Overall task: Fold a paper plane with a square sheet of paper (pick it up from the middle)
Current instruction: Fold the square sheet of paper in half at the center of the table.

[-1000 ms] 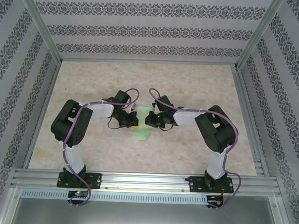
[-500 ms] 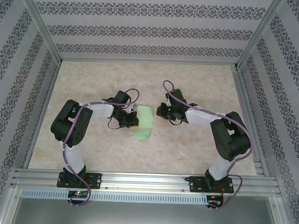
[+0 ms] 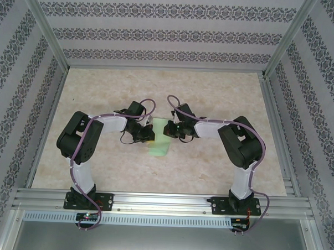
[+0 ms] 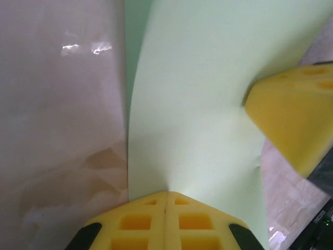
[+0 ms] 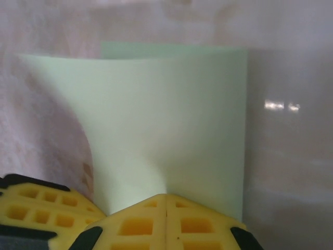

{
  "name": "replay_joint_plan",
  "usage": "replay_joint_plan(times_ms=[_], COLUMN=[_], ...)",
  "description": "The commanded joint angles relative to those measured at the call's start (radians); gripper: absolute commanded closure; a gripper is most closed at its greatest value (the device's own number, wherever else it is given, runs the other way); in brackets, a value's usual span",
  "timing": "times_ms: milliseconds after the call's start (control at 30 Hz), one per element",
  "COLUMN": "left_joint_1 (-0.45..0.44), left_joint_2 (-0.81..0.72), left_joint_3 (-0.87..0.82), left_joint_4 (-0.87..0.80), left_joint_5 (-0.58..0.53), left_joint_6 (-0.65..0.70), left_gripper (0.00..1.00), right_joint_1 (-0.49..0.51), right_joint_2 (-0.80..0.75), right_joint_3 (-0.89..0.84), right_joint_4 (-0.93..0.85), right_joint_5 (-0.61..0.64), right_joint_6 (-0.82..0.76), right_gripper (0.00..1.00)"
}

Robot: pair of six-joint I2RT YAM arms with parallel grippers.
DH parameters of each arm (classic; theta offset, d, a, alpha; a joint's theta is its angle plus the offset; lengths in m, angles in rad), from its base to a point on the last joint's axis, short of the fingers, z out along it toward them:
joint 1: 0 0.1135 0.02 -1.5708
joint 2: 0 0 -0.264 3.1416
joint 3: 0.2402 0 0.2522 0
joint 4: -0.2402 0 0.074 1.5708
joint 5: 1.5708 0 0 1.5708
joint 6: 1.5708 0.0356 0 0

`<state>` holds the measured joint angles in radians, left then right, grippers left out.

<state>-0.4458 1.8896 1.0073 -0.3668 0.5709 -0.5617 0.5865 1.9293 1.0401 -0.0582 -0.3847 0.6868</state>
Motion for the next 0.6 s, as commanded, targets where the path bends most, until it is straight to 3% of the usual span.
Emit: replay_joint_plan(times_ms=[0,567], left_joint_1=[-0.012,-0.012], left_joint_2=[0.116,0.121], left_joint_3=[-0.092,-0.114], left_joint_4=[-0.123,-0.113], left_joint_5=[-0.223,-0.221], left_joint_6=[0.006,0.016], left_gripper=[1.0,1.0], right_joint_1=[-0.023,-0.134], right_joint_2=[0.033,0.078], right_joint_3=[0.026,0.058], right_joint_4=[0.027,-0.001], right_joint_5=[-0.003,0.06], right_joint_6=[0.018,0.059], right_gripper=[1.0,1.0])
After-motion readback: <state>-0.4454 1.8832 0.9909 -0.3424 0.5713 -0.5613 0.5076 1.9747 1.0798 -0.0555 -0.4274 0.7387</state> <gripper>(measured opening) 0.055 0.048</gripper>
